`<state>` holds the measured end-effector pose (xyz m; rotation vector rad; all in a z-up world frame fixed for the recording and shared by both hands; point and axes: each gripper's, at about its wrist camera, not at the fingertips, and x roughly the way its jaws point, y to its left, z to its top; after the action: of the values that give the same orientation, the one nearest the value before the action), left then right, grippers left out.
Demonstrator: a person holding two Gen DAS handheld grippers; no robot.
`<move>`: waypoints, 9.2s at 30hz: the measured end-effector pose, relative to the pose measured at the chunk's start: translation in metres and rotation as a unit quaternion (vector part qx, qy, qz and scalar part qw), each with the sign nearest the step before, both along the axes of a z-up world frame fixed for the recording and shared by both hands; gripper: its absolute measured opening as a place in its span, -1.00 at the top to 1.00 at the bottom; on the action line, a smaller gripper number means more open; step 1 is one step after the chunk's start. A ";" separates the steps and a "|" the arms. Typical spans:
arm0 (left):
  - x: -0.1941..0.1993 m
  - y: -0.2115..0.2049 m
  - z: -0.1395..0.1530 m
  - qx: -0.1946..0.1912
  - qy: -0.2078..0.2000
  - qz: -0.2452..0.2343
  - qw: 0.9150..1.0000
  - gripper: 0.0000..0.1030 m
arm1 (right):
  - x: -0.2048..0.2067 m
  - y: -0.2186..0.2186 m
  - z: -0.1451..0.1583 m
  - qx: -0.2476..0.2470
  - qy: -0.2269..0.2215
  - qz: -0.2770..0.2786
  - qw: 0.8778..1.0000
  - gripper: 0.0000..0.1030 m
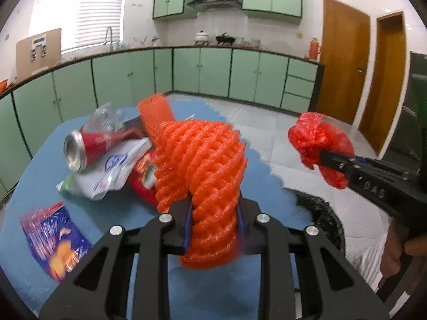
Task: Collect trash
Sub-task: 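Carry the red bag and orange net over the bin and release both, then move both tools back to the table toward the blue snack bag, then grasp the blue snack bag with the left tool while the right grasps the milk pouch, then carry snack bag and milk pouch over the bin and open both tools, then move both tools back over the table toward the red cup and red packet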
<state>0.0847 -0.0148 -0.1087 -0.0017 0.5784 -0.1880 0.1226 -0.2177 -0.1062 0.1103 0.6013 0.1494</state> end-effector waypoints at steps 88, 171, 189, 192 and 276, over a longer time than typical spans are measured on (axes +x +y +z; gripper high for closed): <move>-0.014 0.124 0.022 0.006 -0.019 0.145 0.989 -0.66 | 0.003 0.078 0.008 -0.005 -0.036 0.025 0.999 -0.59; 0.010 0.167 -0.052 -0.034 0.080 0.220 0.972 0.37 | 0.082 0.133 -0.058 -0.083 0.076 0.036 0.993 -0.36; -0.021 0.166 0.001 -0.021 0.003 0.234 0.972 1.00 | 0.048 0.123 -0.020 -0.069 0.038 0.057 0.995 0.11; -0.023 0.151 0.014 -0.015 -0.012 0.222 0.975 1.00 | 0.040 0.116 -0.005 -0.064 0.029 0.052 0.996 0.11; 0.022 0.064 0.028 -0.002 -0.043 0.079 0.996 -0.68 | -0.005 -0.024 0.005 -0.040 0.005 -0.066 0.997 -0.81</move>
<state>0.1071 0.0495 -0.0805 -0.0439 0.4894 -0.0352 0.1175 -0.2422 -0.1015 0.0734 0.6078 -0.0025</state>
